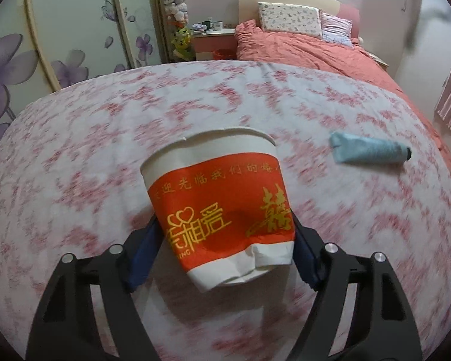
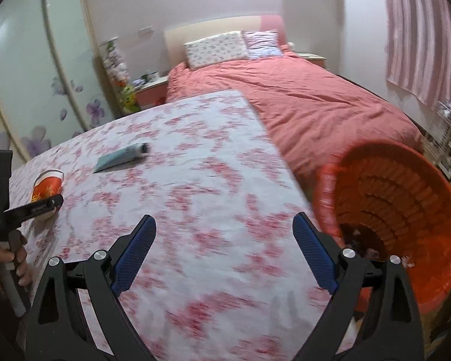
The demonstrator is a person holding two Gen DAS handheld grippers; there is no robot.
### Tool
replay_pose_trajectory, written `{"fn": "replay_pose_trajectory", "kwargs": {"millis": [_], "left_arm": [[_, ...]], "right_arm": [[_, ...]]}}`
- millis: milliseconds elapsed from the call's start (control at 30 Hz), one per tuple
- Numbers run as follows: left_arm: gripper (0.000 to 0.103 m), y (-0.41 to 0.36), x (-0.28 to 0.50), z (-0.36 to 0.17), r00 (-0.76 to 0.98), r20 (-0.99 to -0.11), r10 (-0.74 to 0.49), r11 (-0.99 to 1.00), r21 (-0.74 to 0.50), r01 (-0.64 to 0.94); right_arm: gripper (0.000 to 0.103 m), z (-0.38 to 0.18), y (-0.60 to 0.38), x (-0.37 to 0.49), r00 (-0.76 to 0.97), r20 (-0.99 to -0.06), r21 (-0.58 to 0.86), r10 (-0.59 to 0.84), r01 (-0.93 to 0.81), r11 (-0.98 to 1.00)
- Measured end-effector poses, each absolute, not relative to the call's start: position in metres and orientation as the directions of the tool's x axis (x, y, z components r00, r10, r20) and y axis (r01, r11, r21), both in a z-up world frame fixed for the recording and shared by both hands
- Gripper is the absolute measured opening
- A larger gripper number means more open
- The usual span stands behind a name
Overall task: Collect trash
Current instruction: 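Grasp the light-blue tube with the right tool while the left tool holds the cup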
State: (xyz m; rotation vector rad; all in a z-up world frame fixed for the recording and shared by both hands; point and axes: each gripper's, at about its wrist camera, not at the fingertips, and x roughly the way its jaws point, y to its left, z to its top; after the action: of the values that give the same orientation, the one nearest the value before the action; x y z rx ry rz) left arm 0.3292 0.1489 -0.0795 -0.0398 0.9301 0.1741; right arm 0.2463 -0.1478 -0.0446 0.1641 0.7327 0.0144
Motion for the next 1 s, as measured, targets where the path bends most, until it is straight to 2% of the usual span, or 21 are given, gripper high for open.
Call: {"fn": "replay_pose_trajectory", "kwargs": {"millis": [133,400,633,867,1000], "left_arm": [[0.076,0.165,0.319,-0.080,0.588,-0.797,0.140,0.983,0.040,-0.180],[0.078,0.176,0.318,-0.082,0.584,-0.803,0.119,0.982,0.006,-0.191],[0.078,0.177,0.319,-0.082,0.584,-0.803,0.114,0.982,0.001,-0.191],[0.079,0.177,0.319,-0.082,0.584,-0.804,0.114,0.982,0.000,-0.191],[0.080,0.176,0.319,-0.082,0.584,-0.804,0.114,0.982,0.000,-0.191]], "right_arm": [[0.092,-0.045,-0.113,0.267,0.743,-0.659,0.128,0.116,-0.040,0.991],[0.092,-0.045,-0.050,0.321,0.769,-0.630,-0.035,0.103,-0.161,0.986],[0.092,-0.045,-0.018,0.379,0.734,-0.663,-0.109,0.144,-0.285,0.952],[0.085,-0.064,0.003,0.413,0.595,-0.778,-0.084,0.204,-0.420,0.904],[0.072,-0.067,-0.002,0.407,0.568,-0.786,-0.033,0.245,-0.435,0.900]]}}
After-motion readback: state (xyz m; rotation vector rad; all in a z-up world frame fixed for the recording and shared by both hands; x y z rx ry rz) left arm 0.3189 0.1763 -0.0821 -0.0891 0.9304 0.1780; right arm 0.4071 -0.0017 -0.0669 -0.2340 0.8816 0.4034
